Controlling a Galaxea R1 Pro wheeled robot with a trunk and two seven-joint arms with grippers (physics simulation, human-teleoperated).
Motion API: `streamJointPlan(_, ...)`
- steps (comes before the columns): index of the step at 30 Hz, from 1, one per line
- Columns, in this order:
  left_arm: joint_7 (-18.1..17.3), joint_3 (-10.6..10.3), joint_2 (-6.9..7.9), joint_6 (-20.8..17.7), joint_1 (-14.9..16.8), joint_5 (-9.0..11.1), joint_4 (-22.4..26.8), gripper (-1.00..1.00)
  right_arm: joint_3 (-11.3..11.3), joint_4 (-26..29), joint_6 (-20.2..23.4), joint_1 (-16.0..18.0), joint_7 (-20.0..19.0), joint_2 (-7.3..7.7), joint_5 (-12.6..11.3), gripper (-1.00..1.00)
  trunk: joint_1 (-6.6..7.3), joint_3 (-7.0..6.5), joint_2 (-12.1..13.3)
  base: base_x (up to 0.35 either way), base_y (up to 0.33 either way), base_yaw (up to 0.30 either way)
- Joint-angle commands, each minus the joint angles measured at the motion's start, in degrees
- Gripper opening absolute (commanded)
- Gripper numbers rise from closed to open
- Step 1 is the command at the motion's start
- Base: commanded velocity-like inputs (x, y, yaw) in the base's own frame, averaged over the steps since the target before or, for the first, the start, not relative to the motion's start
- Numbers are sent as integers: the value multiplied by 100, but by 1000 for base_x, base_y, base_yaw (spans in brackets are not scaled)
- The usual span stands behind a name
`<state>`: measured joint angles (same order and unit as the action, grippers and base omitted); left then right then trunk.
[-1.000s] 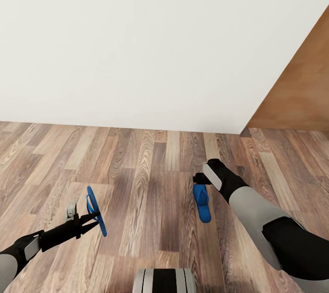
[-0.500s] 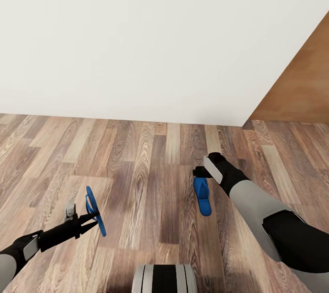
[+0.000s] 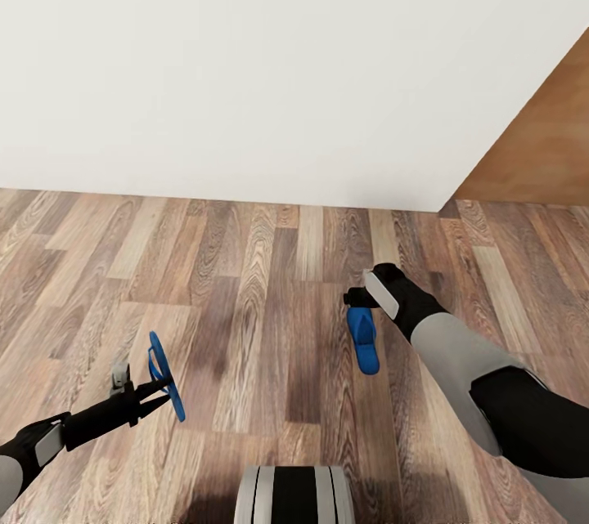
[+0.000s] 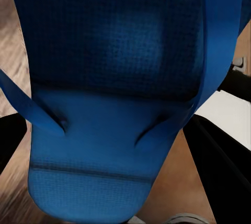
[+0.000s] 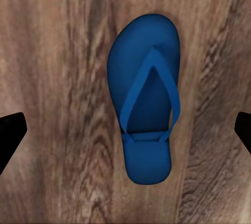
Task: In the bedroom, move the book from the bed onto either nightstand, and place the two sandals side by side next to the bed.
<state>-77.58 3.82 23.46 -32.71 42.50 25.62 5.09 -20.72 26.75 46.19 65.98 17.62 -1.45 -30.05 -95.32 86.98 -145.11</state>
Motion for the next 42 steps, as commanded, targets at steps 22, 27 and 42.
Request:
streamJointPlan(22, -1025, 40, 4, 57, -5, -405, 1, -100, -37, 6, 13, 175, 48, 65, -28, 100, -55, 492, -31, 0, 0, 0)
streamJointPlan(27, -1030, 40, 9, 62, -5, -408, -7, -100, -37, 6, 13, 207, 54, 66, -27, 100, -68, 602, -38, 0, 0, 0)
streamJointPlan(42, -1040, 40, 74, 68, -5, -403, -59, -100, -35, 6, 21, 284, 51, 140, -32, 100, -92, 802, -50, 0, 0, 0)
